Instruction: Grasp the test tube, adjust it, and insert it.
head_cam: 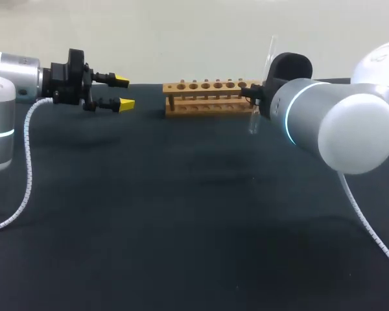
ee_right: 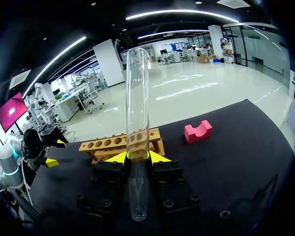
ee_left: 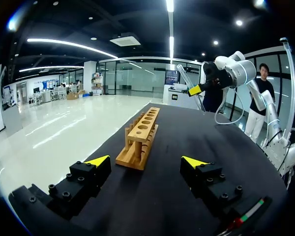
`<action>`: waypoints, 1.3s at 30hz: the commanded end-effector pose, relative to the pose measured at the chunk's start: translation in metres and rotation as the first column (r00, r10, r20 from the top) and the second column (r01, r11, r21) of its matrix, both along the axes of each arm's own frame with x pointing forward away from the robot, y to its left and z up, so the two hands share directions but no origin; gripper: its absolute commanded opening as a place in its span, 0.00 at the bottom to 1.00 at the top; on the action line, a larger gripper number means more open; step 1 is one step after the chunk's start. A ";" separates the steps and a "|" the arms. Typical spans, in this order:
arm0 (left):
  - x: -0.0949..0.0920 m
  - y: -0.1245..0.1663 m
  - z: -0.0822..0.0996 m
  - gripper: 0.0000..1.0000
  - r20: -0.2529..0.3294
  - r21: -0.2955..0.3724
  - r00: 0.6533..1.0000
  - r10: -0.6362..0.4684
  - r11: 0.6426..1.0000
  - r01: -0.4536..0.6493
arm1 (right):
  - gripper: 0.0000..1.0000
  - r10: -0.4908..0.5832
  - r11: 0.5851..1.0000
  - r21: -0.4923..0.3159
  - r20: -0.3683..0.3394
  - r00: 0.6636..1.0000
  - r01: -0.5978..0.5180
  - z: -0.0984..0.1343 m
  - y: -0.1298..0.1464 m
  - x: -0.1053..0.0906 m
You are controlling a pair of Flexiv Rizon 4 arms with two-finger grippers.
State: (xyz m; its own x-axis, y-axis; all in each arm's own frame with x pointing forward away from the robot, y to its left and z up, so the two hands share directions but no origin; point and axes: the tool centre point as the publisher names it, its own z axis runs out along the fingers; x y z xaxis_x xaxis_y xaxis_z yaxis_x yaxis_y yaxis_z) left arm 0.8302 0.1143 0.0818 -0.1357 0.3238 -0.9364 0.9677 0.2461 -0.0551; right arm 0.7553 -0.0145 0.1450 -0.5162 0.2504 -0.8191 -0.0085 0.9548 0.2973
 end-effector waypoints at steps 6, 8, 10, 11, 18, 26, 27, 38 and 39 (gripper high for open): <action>-0.001 0.000 -0.001 1.00 0.005 -0.002 1.000 0.003 1.000 -0.003 | 0.00 0.001 1.000 0.002 0.003 1.000 -0.001 0.000 -0.001 -0.001; -0.001 0.000 -0.001 1.00 0.005 -0.002 1.000 0.003 1.000 -0.003 | 0.00 0.001 1.000 0.002 0.003 1.000 -0.001 0.000 -0.001 -0.001; -0.001 0.000 -0.001 1.00 0.005 -0.002 1.000 0.003 1.000 -0.003 | 0.00 0.001 1.000 0.002 0.003 1.000 -0.001 0.000 -0.001 -0.001; -0.001 0.000 -0.001 1.00 0.005 -0.002 1.000 0.003 1.000 -0.003 | 0.00 0.001 1.000 0.002 0.003 1.000 -0.001 0.000 -0.001 -0.001; -0.001 0.000 -0.001 1.00 0.005 -0.002 1.000 0.003 1.000 -0.003 | 0.00 0.001 1.000 0.002 0.003 1.000 -0.001 0.000 -0.001 -0.001; -0.001 0.000 -0.001 1.00 0.005 -0.002 1.000 0.003 1.000 -0.003 | 0.00 0.022 1.000 -0.010 0.074 0.997 -0.021 0.003 0.003 0.007; -0.001 0.000 -0.001 1.00 0.005 -0.002 1.000 0.003 1.000 -0.003 | 0.00 0.029 0.999 -0.019 0.094 0.995 -0.028 0.004 0.004 0.010; -0.001 0.000 -0.001 1.00 0.005 -0.002 1.000 0.003 1.000 -0.003 | 0.00 0.058 0.998 -0.035 0.269 0.961 -0.050 0.014 0.017 0.046; -0.001 0.000 -0.001 1.00 0.005 -0.002 1.000 0.003 1.000 -0.003 | 0.00 0.056 0.998 -0.031 0.281 0.958 -0.049 0.015 0.018 0.050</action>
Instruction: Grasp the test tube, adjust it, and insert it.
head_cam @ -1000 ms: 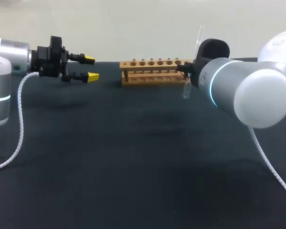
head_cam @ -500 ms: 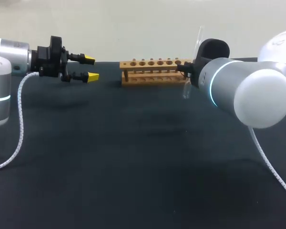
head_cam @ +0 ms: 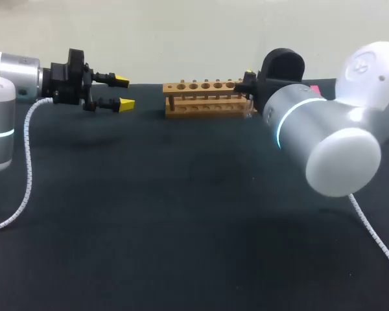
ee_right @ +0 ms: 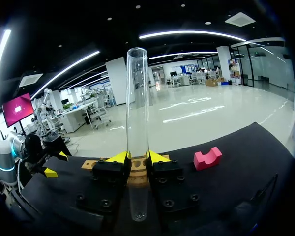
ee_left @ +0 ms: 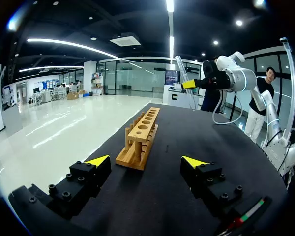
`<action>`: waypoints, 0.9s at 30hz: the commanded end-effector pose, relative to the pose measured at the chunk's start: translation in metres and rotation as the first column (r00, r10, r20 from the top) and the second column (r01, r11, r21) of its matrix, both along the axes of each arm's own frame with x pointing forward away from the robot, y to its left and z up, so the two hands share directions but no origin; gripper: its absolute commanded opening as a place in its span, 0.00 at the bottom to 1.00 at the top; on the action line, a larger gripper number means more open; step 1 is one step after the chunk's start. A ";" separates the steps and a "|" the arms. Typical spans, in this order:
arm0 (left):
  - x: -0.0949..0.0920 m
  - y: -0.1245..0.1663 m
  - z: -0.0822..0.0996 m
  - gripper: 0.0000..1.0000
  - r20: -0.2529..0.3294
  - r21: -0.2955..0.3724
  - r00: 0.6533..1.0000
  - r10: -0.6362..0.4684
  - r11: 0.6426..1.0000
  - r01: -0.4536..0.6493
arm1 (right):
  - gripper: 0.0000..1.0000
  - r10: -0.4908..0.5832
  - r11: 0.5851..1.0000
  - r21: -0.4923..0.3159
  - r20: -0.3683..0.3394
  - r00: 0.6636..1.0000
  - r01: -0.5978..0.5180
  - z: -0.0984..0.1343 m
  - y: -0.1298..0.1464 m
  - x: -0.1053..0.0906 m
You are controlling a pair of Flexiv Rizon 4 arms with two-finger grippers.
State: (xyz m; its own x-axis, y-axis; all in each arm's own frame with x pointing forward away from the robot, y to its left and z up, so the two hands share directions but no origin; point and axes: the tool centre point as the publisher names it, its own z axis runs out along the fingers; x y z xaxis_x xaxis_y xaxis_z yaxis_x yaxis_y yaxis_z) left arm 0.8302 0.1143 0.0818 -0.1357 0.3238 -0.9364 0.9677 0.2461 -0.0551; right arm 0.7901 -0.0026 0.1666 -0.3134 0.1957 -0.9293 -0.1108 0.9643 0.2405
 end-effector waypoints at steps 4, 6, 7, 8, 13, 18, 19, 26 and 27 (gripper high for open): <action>-0.001 0.000 -0.001 1.00 0.005 -0.002 1.000 0.003 1.000 -0.003 | 0.00 0.011 1.000 0.023 0.086 0.996 -0.013 -0.004 0.010 0.029; -0.001 0.000 -0.001 1.00 0.005 -0.002 1.000 0.003 1.000 -0.003 | 0.00 0.008 1.000 0.009 0.107 0.994 -0.009 -0.002 0.012 0.036; -0.001 0.000 -0.001 1.00 0.005 -0.002 1.000 0.003 1.000 -0.003 | 0.00 0.006 1.000 0.009 0.115 0.993 -0.007 -0.001 0.014 0.039; -0.001 0.000 -0.001 1.00 0.005 -0.002 1.000 0.003 1.000 -0.003 | 0.00 0.004 1.000 0.013 0.123 0.992 -0.005 0.000 0.015 0.042; -0.001 0.000 -0.001 1.00 0.005 -0.002 1.000 0.003 1.000 -0.003 | 0.00 -0.005 1.000 -0.001 0.155 0.988 0.006 0.001 0.018 0.055; -0.001 0.000 -0.001 1.00 0.005 -0.002 1.000 0.003 1.000 -0.003 | 0.00 -0.019 1.000 -0.018 0.192 0.981 0.022 0.003 0.019 0.064; -0.001 0.000 -0.001 1.00 0.005 -0.002 1.000 0.003 1.000 -0.003 | 0.00 -0.020 0.999 -0.022 0.200 0.980 0.025 0.004 0.019 0.066; -0.001 0.000 -0.001 1.00 0.005 -0.002 1.000 0.003 1.000 -0.003 | 0.00 -0.017 0.999 -0.036 0.252 0.967 0.027 0.009 0.026 0.078; -0.001 0.000 -0.001 1.00 0.005 -0.002 1.000 0.003 1.000 -0.003 | 0.00 -0.017 0.999 -0.037 0.258 0.966 0.027 0.009 0.027 0.079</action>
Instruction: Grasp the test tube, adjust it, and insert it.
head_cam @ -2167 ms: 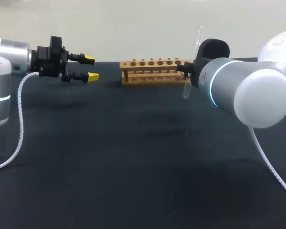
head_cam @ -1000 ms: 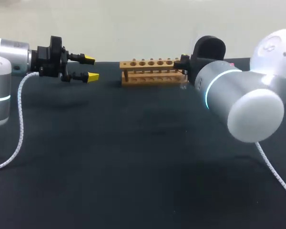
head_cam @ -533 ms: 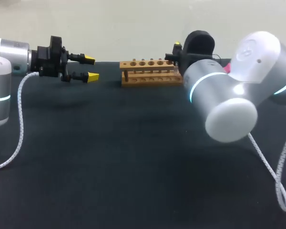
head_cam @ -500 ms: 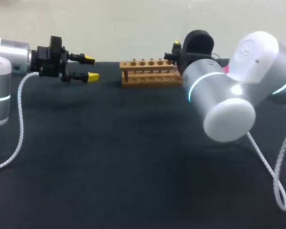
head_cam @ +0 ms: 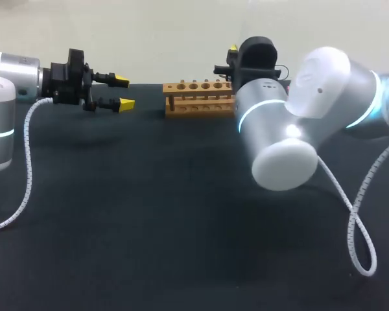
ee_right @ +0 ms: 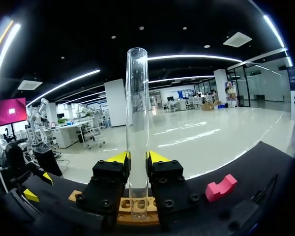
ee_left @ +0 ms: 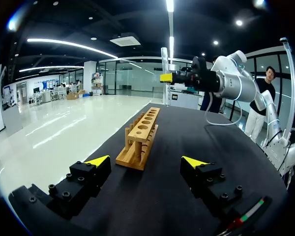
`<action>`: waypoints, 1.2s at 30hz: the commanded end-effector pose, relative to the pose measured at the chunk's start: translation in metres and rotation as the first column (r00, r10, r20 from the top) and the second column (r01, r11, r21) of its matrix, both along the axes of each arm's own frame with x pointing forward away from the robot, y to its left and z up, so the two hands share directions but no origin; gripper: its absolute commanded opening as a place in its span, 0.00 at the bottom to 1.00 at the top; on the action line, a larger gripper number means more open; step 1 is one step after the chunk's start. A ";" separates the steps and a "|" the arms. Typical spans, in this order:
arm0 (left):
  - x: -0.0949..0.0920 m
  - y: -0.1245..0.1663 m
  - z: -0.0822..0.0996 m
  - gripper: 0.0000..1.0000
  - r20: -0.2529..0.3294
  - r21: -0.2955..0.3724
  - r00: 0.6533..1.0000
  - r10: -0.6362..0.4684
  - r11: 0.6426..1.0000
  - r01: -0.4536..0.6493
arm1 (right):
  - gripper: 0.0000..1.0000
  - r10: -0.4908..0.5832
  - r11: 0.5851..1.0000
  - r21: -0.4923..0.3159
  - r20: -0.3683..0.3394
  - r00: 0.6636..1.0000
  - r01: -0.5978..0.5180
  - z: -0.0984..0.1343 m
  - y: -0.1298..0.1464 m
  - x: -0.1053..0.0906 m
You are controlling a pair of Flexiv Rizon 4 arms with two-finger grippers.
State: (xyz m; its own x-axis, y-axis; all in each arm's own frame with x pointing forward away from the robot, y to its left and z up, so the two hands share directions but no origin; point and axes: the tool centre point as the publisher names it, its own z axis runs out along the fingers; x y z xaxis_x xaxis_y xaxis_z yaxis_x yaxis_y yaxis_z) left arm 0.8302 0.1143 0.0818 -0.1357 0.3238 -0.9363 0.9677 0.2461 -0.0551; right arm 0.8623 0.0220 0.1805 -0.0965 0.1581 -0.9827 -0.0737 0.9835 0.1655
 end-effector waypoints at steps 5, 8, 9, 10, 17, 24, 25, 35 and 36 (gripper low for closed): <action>-0.001 0.000 -0.001 1.00 0.005 -0.002 1.000 0.003 1.000 -0.003 | 0.00 0.066 0.998 -0.001 0.073 0.995 -0.067 -0.007 0.004 0.014; -0.001 0.000 -0.001 1.00 0.005 -0.002 1.000 0.003 1.000 -0.003 | 0.00 0.069 0.998 -0.002 0.084 0.994 -0.069 -0.008 0.004 0.019; -0.001 0.000 -0.001 1.00 0.005 -0.002 1.000 0.003 1.000 -0.003 | 0.00 0.070 0.998 -0.003 0.087 0.994 -0.070 -0.009 0.004 0.020; -0.001 0.000 -0.001 1.00 0.005 -0.002 1.000 0.003 1.000 -0.003 | 0.00 0.072 0.997 -0.004 0.090 0.993 -0.072 -0.009 0.004 0.021; -0.001 0.000 -0.001 1.00 0.005 -0.002 1.000 0.003 1.000 -0.003 | 0.00 0.082 0.997 -0.024 0.117 0.990 -0.080 -0.012 0.003 0.029; -0.001 0.000 -0.001 1.00 0.005 -0.002 1.000 0.003 1.000 -0.003 | 0.00 0.104 0.994 -0.051 0.124 0.987 -0.098 -0.016 0.002 0.034; -0.001 0.000 -0.001 1.00 0.005 -0.002 1.000 0.003 1.000 -0.003 | 0.00 0.106 0.994 -0.053 0.124 0.987 -0.100 -0.016 0.002 0.035; -0.001 0.000 -0.001 1.00 0.005 -0.002 1.000 0.003 1.000 -0.003 | 0.00 0.115 0.992 -0.064 0.120 0.986 -0.108 -0.025 0.000 0.038; -0.001 0.000 -0.001 1.00 0.005 -0.002 1.000 0.003 1.000 -0.003 | 0.00 0.117 0.992 -0.064 0.120 0.986 -0.109 -0.026 0.000 0.038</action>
State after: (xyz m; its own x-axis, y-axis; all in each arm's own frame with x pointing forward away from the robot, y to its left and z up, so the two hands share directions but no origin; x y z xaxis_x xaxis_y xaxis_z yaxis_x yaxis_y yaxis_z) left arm 0.8302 0.1143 0.0818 -0.1357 0.3238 -0.9363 0.9677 0.2461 -0.0551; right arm 0.8981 0.0236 0.1578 0.0039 0.0946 -0.9955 -0.0413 0.9947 0.0943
